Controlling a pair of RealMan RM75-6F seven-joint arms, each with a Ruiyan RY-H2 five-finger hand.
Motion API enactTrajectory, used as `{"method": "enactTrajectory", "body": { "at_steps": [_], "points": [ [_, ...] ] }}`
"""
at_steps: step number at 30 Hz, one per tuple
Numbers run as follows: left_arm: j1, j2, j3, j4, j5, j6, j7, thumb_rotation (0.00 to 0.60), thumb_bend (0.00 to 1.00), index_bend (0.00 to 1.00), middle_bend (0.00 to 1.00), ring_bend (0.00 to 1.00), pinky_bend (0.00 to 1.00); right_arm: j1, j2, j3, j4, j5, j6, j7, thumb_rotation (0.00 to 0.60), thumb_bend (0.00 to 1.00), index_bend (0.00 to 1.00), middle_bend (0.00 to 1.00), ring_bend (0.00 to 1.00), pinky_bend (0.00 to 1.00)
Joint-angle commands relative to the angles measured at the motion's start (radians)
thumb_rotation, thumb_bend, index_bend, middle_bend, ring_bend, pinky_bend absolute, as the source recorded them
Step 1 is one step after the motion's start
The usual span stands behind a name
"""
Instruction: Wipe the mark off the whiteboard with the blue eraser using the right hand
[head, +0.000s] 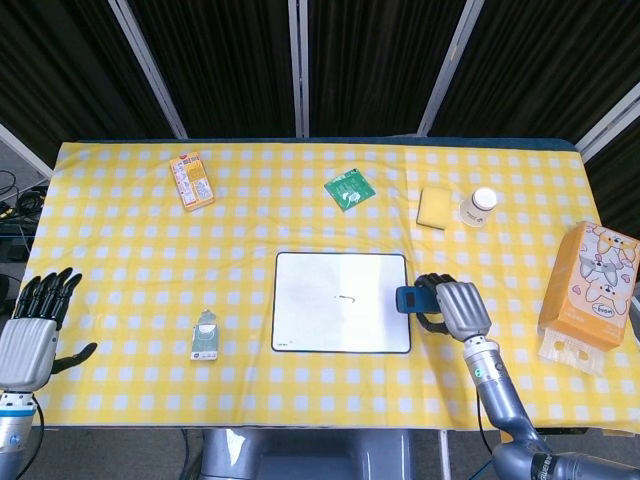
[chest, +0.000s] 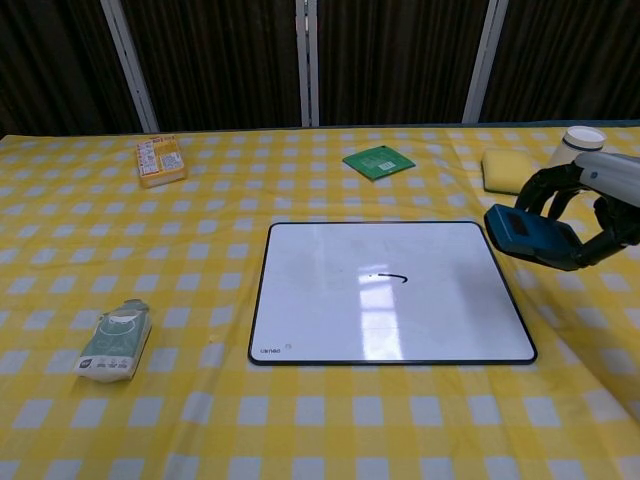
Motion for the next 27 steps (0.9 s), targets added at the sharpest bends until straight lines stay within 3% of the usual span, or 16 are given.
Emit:
{"method": "enactTrajectory", "body": {
  "at_steps": [1, 15, 27],
  "points": [
    [-0.001, 0.001, -0.001, 0.001, -0.002, -0.001, -0.005, 0.6, 0.0, 0.0, 0.0, 0.0, 0.0, 0.02, -0.013, 0.018, -0.028, 0.009, -0.01, -0.026, 0.6, 0.56, 0.84, 0.75, 0.73, 0.77],
    [-0.016, 0.002, -0.019, 0.024, -0.05, -0.042, -0.029, 0.6, 0.0, 0.0, 0.0, 0.0, 0.0, 0.164, -0.202, 0.106, -0.017, 0.131, -0.069, -0.207, 0.6, 0.56, 0.84, 0.76, 0.73, 0.77],
    [-0.027, -0.005, -0.035, 0.045, -0.093, -0.068, -0.031, 0.6, 0.0, 0.0, 0.0, 0.0, 0.0, 0.285, -0.377, 0.138, 0.106, 0.247, -0.142, -0.269, 0.6, 0.56, 0.84, 0.76, 0.73, 0.77]
  ]
}}
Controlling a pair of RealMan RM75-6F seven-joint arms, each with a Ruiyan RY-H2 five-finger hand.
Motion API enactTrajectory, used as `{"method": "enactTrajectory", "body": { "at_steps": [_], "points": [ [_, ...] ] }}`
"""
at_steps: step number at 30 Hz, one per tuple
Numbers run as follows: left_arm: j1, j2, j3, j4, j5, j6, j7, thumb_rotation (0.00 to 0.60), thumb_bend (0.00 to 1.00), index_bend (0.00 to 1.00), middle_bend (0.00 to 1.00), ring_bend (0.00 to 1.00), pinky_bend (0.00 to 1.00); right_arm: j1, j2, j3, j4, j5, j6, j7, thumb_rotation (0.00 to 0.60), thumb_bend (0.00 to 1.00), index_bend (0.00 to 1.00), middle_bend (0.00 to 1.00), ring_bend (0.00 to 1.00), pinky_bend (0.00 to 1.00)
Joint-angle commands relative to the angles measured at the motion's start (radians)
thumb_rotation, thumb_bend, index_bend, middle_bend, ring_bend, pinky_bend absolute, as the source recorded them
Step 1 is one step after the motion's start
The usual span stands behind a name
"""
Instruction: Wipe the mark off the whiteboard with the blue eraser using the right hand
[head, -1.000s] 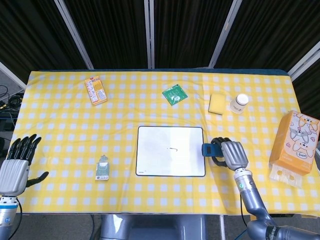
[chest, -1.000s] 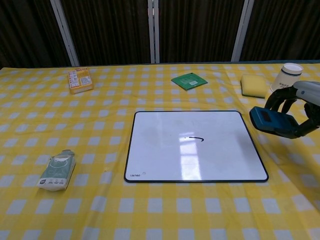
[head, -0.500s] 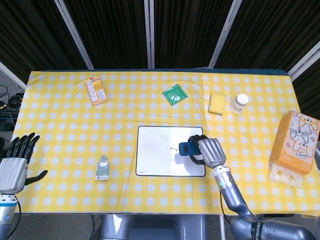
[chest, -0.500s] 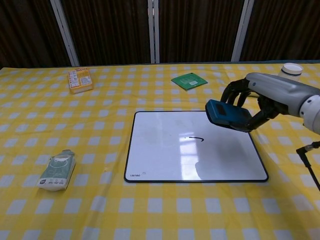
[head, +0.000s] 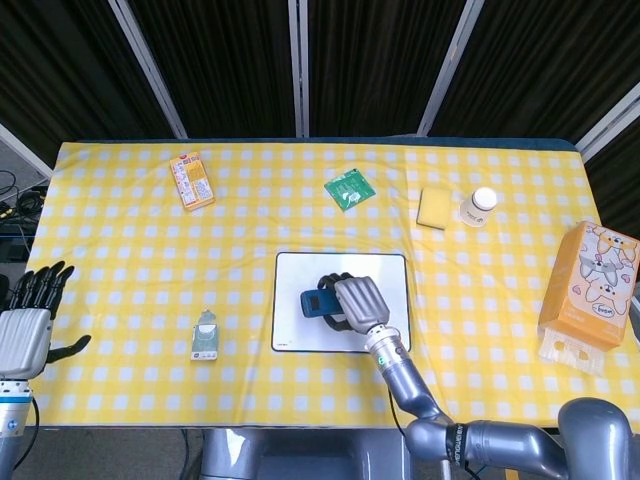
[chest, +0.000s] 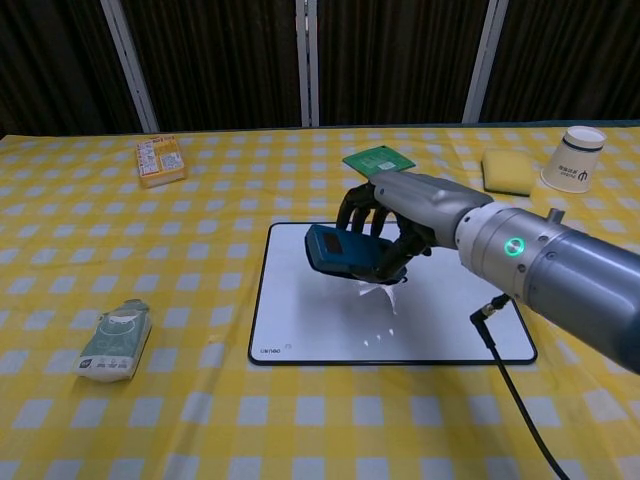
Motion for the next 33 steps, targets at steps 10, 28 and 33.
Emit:
{"method": "enactTrajectory", "body": {
  "at_steps": [10, 28, 33],
  "points": [
    [0.002, 0.003, -0.004, 0.007, -0.014, 0.0, -0.012, 0.6, 0.0, 0.0, 0.0, 0.0, 0.0, 0.055, -0.094, 0.007, 0.134, 0.046, -0.045, 0.026, 0.6, 0.56, 0.84, 0.76, 0.73, 0.77],
    [0.002, 0.005, -0.001, 0.003, -0.012, 0.001, -0.015, 0.6, 0.0, 0.0, 0.0, 0.0, 0.0, 0.016, -0.042, -0.017, 0.185, 0.064, -0.04, 0.066, 0.6, 0.56, 0.84, 0.76, 0.74, 0.77],
    [0.002, 0.007, -0.002, 0.001, -0.011, 0.003, -0.019, 0.6, 0.0, 0.0, 0.0, 0.0, 0.0, 0.004, -0.005, -0.017, 0.189, 0.08, -0.032, 0.054, 0.6, 0.56, 0.84, 0.76, 0.74, 0.77]
  ]
}}
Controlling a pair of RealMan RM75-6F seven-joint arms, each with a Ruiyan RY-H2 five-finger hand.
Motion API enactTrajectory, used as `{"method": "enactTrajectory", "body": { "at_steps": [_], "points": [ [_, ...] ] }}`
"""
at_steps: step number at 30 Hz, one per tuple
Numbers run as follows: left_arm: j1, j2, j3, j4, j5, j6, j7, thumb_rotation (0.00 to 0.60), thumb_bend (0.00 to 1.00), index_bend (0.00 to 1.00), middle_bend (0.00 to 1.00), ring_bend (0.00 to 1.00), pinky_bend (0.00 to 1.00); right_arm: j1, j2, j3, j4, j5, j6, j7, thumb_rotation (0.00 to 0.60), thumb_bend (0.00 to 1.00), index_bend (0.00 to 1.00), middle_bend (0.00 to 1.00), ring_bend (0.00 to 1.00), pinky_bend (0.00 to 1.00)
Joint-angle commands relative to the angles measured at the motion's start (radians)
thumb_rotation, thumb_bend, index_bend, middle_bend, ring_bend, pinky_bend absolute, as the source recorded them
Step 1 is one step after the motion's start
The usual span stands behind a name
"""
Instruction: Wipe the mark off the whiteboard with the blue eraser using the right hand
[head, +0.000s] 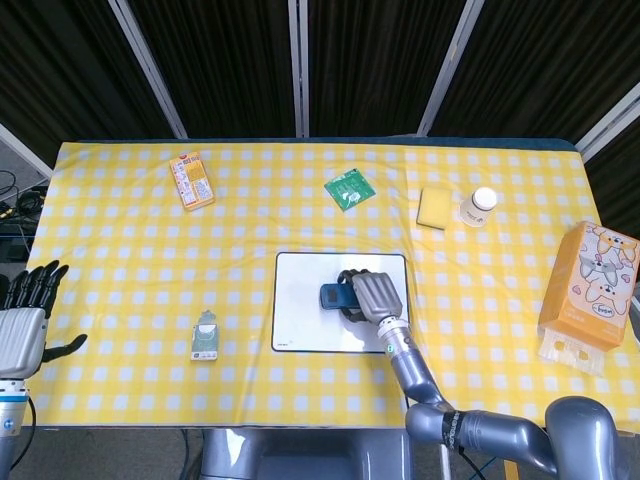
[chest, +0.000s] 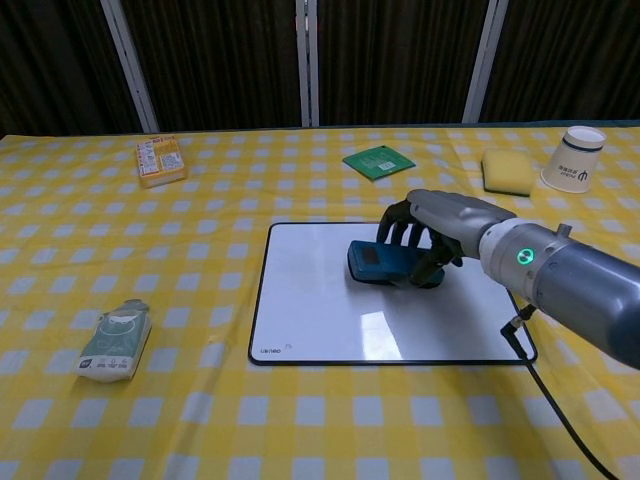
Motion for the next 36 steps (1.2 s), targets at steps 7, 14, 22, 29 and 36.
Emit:
{"method": "enactTrajectory", "body": {
  "at_steps": [7, 14, 22, 29, 36],
  "points": [
    [-0.001, 0.003, 0.0, -0.003, 0.001, 0.001, -0.003, 0.6, 0.0, 0.0, 0.0, 0.0, 0.0, -0.011, 0.038, 0.005, -0.007, 0.03, -0.001, -0.006, 0.6, 0.56, 0.84, 0.76, 0.74, 0.77],
    [-0.002, 0.004, 0.0, -0.006, 0.003, 0.001, -0.003, 0.6, 0.0, 0.0, 0.0, 0.0, 0.0, 0.001, 0.006, -0.005, -0.018, 0.018, -0.011, 0.001, 0.6, 0.56, 0.84, 0.76, 0.75, 0.77],
    [0.0, 0.006, -0.001, -0.003, -0.001, 0.002, -0.011, 0.6, 0.0, 0.0, 0.0, 0.0, 0.0, 0.038, -0.056, -0.012, -0.035, -0.01, -0.015, -0.018, 0.6, 0.56, 0.84, 0.76, 0.75, 0.77],
    [0.001, 0.01, -0.003, 0.001, -0.003, 0.003, -0.021, 0.6, 0.0, 0.0, 0.0, 0.0, 0.0, 0.05, -0.073, -0.012, -0.026, -0.003, -0.009, -0.044, 0.6, 0.56, 0.84, 0.76, 0.75, 0.77],
    [0.002, 0.012, -0.002, -0.002, 0.0, 0.006, -0.024, 0.6, 0.0, 0.0, 0.0, 0.0, 0.0, 0.039, -0.065, -0.012, 0.0, 0.001, 0.004, -0.04, 0.6, 0.56, 0.84, 0.76, 0.75, 0.77]
  ]
}}
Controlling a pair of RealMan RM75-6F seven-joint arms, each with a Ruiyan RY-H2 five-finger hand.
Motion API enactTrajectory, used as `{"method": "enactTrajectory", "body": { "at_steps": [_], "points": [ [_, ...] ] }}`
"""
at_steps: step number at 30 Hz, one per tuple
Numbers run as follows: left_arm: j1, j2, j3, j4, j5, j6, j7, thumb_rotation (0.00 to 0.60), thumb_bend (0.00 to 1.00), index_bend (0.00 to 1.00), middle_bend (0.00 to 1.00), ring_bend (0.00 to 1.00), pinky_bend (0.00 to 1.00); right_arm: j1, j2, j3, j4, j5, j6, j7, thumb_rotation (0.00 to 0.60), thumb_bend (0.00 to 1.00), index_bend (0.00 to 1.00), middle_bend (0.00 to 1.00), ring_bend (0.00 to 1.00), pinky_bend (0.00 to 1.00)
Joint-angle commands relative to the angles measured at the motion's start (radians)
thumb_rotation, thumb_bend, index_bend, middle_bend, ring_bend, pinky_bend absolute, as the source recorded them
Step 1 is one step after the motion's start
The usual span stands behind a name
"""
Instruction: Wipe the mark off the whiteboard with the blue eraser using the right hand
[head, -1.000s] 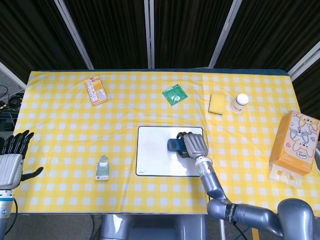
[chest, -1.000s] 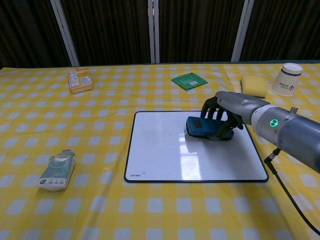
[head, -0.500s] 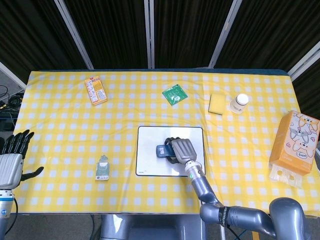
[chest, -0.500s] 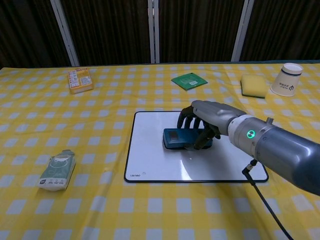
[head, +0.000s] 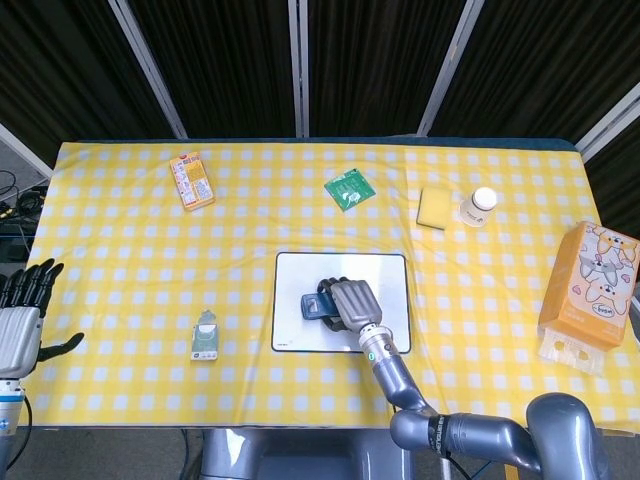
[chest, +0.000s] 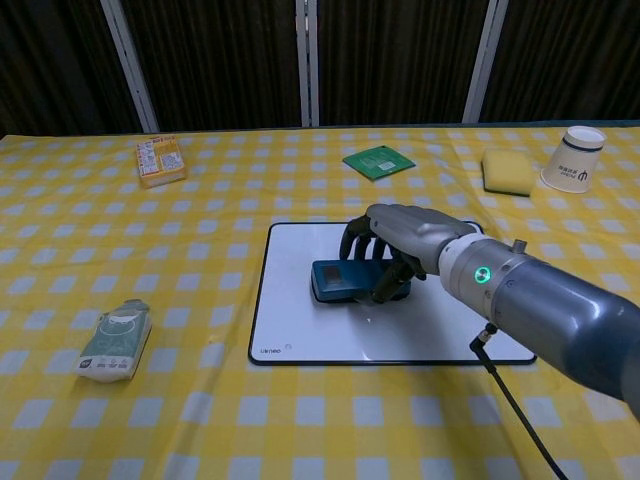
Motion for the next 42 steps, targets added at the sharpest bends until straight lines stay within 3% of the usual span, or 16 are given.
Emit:
{"method": "enactTrajectory", "body": {
  "at_steps": [1, 22, 35, 42],
  "points": [
    [0.0, 0.0, 0.0, -0.002, 0.001, 0.0, -0.001, 0.6, 0.0, 0.0, 0.0, 0.0, 0.0, -0.006, 0.007, 0.001, 0.008, -0.002, 0.008, 0.004, 0.6, 0.56, 0.84, 0.76, 0.75, 0.77],
    [-0.005, -0.003, 0.002, -0.004, 0.0, -0.01, 0.004, 0.6, 0.0, 0.0, 0.0, 0.0, 0.0, -0.071, 0.128, 0.026, 0.003, 0.011, 0.056, 0.037, 0.6, 0.56, 0.84, 0.76, 0.75, 0.77],
    [-0.005, -0.003, 0.006, -0.008, 0.01, -0.003, 0.005, 0.6, 0.0, 0.0, 0.0, 0.0, 0.0, -0.068, 0.074, -0.012, -0.002, -0.012, 0.036, 0.038, 0.6, 0.56, 0.84, 0.76, 0.75, 0.77],
    [-0.003, -0.002, 0.008, -0.006, 0.011, -0.004, 0.0, 0.6, 0.0, 0.0, 0.0, 0.0, 0.0, -0.067, 0.087, -0.027, -0.069, -0.072, 0.059, 0.024, 0.6, 0.56, 0.84, 0.76, 0.75, 0.77]
  ]
}}
